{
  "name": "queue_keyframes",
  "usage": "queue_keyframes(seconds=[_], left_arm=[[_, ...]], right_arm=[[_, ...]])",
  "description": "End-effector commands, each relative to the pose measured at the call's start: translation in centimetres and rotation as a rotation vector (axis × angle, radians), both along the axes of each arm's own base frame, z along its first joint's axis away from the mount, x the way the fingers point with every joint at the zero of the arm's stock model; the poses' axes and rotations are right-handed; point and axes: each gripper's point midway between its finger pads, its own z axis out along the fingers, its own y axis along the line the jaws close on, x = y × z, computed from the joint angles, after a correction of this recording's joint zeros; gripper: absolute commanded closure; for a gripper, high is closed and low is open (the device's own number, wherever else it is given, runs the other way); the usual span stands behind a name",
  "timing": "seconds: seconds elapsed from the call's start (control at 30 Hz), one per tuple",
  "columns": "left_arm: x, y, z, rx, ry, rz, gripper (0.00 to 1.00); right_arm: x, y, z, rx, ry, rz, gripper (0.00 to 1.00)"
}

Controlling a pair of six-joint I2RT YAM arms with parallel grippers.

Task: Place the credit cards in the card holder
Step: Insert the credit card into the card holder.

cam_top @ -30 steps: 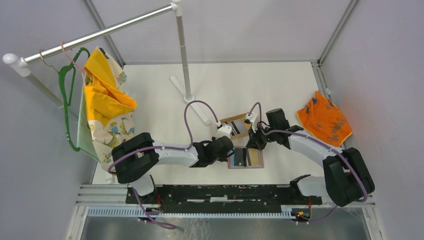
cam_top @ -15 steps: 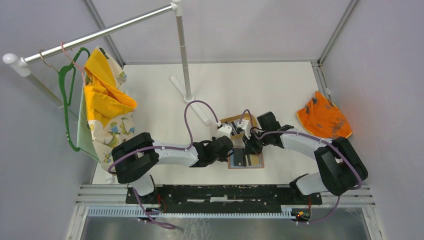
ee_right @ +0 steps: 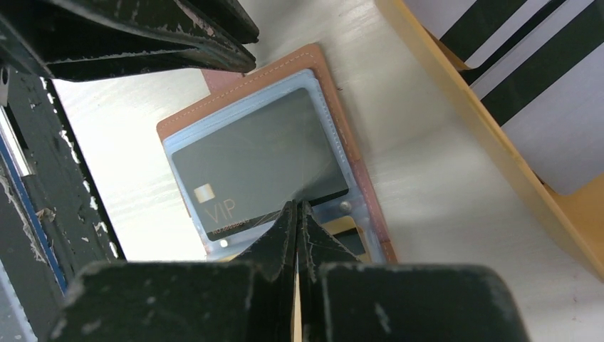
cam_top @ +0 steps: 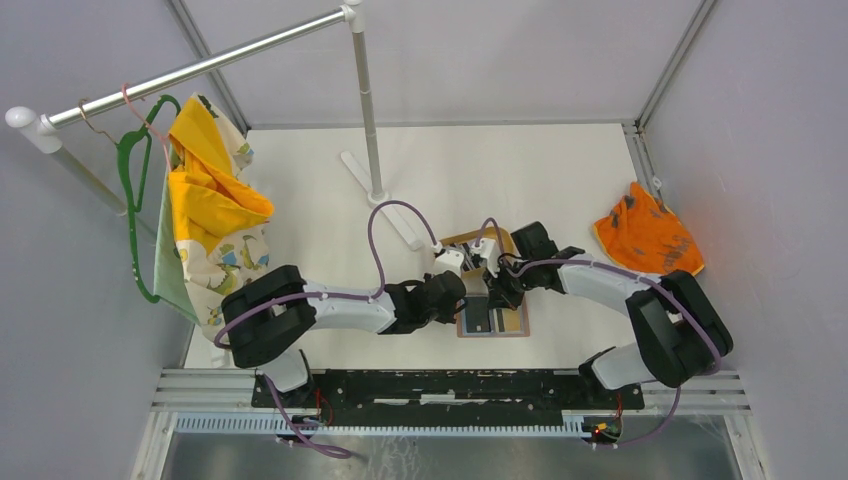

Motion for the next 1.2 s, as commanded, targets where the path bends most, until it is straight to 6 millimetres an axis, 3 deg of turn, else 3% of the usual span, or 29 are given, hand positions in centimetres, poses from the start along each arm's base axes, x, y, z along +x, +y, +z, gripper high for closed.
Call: queue_keyframes(seconds=[0.0,0.13,0.27,0.5,0.8,1.17], left_arm=[[0.6,-0.2,3.6,-0.062,-0.059,0.009,0.76],[0.1,-0.4,5.5,-0.121,-0.068,-0.019,0.7],[-0.8,-1.4,6.2,-0.191,-0.043,-0.078,0.71],[-1.2,-1.7,4.8,-0.235,0.014,-0.096,0.82],[-1.8,-2.0,4.1,-0.29,0.064,-0.109,0.83],[-1.5,-1.7,3.3,-0.376,0.14,-0.092,0.83]], right_arm=[[1.3,0.8,3.1,0.059,-0.125,0.05,1.0],[0.8,0.9,3.8,0.092,-0.18,0.108,1.0],[-0.4,0.6,3.0,0.097,-0.23,0.239,1.0],[-0.5,-0.1,0.7,-0.001,-0.232,0.265,1.0],[-0.4,-0.9,-1.4,-0.1,-0.203,0.256,1.0],[-0.8,-1.2,-1.9,-0.118,-0.178,0.265,1.0]])
